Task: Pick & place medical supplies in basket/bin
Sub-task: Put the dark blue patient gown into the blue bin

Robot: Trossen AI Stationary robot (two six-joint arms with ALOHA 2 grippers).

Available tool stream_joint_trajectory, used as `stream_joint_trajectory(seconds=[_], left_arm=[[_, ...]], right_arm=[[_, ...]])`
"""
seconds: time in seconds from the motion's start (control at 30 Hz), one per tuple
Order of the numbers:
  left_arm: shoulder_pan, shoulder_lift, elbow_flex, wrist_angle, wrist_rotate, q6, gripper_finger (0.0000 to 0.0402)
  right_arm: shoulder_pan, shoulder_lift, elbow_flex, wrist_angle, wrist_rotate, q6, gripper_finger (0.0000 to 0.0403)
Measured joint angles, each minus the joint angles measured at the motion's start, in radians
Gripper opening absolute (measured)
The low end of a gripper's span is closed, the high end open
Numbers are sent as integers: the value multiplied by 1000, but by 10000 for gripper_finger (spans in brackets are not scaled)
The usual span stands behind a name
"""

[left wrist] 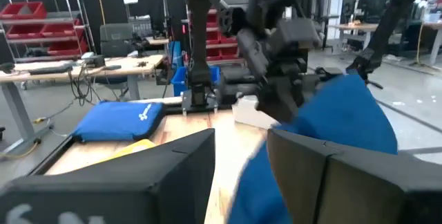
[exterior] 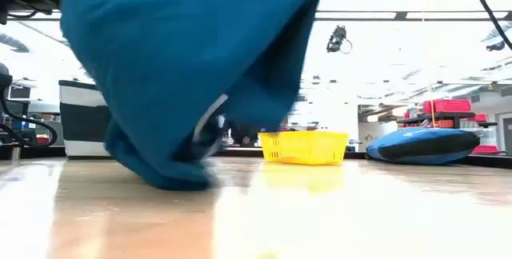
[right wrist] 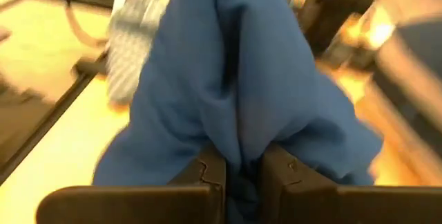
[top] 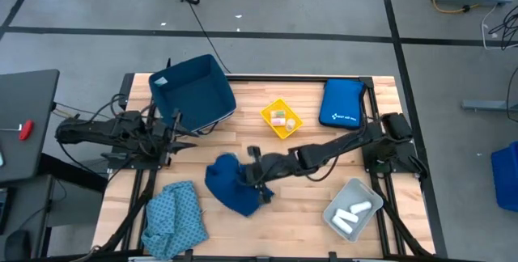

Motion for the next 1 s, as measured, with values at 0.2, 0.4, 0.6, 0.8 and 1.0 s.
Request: stream_joint_trajectory(seconds=[0.2,0.4,0.6,0.8,1.0], left_arm=[[0,-63,1,-19,14,0,135],[0,-97,0,-38,24,0,135],[0,-106,0,-41,37,3,135],[0,-108,0,-40,57,8,135],[0,-110,2,-44,26,34,135]], right_arm=[[-46,-89,1,65,62,-91,39],[-107,-164,3,173,88,-173,39],[-189,-187,3,340,76,-232,39],[-300,-187,3,487,-39,-220,39],[-397,-158,3,610,-129,-166,39]])
